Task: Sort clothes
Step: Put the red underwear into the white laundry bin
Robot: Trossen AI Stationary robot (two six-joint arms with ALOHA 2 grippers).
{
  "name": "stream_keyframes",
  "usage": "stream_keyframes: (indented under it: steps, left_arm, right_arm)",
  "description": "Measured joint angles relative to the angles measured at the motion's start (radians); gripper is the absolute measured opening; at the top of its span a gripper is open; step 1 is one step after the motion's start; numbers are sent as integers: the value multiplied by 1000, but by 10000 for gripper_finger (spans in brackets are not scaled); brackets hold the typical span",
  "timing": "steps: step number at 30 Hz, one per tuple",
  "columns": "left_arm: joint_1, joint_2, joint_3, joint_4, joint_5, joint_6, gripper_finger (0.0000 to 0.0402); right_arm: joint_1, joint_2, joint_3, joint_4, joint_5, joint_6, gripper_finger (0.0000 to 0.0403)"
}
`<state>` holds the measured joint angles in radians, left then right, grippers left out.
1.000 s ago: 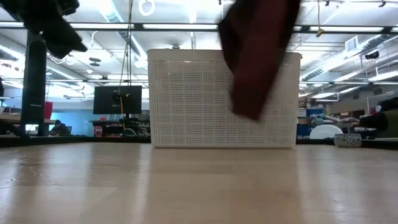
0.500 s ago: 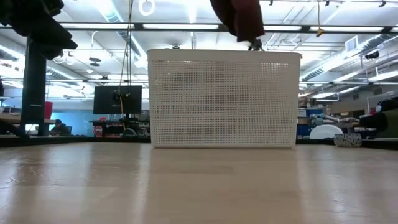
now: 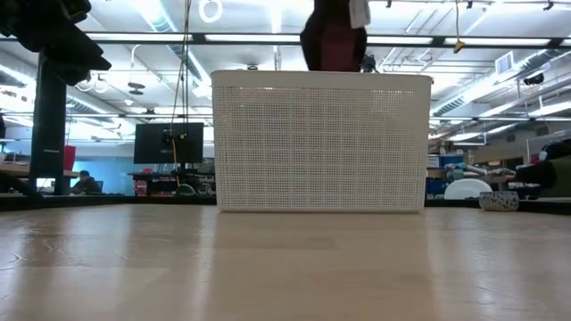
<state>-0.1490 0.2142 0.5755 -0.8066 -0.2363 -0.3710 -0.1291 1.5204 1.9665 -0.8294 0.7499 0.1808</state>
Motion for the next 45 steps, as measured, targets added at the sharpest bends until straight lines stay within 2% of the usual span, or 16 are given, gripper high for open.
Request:
stream_keyframes:
  steps: [7, 11, 15, 18, 22, 26, 30, 40, 45]
  left_arm:
    - [0, 0, 0, 0, -1, 0, 137]
    - [0, 0, 0, 0, -1, 0, 137]
    - [0, 0, 0, 0, -1, 0, 137]
    - [0, 0, 0, 0, -1, 0, 137]
    - [0, 1, 0, 4, -1, 0, 137]
    - [0, 1, 0, 9, -1, 0, 137]
    - [0, 1, 1, 10, -1, 0, 137]
    - [0, 1, 1, 121, 0, 0, 137]
    - [0, 1, 1, 128, 0, 0, 137]
  right_arm:
    - [-44, 0, -252, 6, -119, 179, 0]
    - [-79, 1, -456, 137, -247, 282, 0]
    - [-112, 1, -661, 359, -365, 374, 0]
    - [-130, 1, -787, 470, -391, 448, 0]
    - [-147, -2, -884, 499, -419, 563, 0]
    - [-152, -4, -904, 510, -449, 583, 4]
    - [-153, 0, -877, 512, -451, 514, 21]
    - [-165, -36, -745, 509, -460, 379, 96]
    - [-164, -84, -702, 450, -463, 340, 130]
